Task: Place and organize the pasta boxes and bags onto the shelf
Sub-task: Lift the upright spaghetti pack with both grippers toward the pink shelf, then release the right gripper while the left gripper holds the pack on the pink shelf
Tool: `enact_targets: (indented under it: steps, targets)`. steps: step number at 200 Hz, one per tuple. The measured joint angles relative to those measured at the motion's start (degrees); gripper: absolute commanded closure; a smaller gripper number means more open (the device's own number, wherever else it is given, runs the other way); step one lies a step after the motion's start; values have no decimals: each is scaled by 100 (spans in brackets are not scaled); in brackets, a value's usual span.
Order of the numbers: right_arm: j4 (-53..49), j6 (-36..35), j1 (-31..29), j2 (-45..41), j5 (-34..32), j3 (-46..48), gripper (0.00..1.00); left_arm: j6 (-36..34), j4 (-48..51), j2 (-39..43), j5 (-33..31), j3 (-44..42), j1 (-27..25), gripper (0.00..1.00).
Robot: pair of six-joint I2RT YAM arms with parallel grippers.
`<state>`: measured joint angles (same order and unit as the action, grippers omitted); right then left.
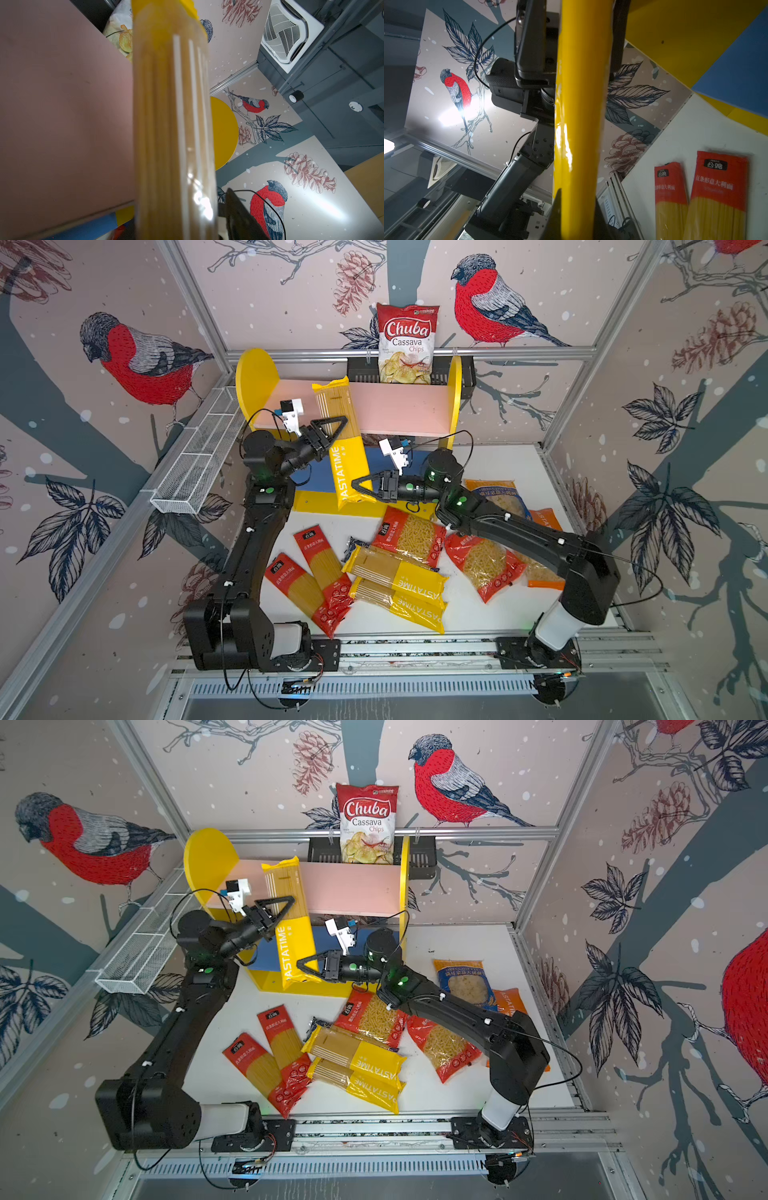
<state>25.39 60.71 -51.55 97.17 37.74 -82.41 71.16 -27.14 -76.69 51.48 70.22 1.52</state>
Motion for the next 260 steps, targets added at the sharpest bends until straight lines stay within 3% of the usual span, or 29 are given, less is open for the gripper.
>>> enact_targets:
  steps: [27, 87, 125, 148, 206, 260]
  targets:
    - [-26, 444, 24, 350, -341, -634, 94, 413, -470, 85, -4, -260, 240, 20]
    - [-85, 1519, 63, 1137, -1460, -1871, 83, 1156, -1259, 857, -50, -1381, 562, 9]
    - [-341, 1725, 57, 1541, -1631, -2573, 55, 1283, -1392, 1073, -192, -1543, 568, 5]
    - [-321, 1722, 57, 1554, -1641, -2594, 48, 1283, -1364, 1080, -245, -1609, 546, 6]
    - [-101, 1318, 57, 590, -1432, -955, 31, 957, -868, 1123, -743, -1480, -164, 9]
    - [109, 966, 70, -520, -1360, 887, 31, 417, 302, 955, -1801, -807, -549, 37]
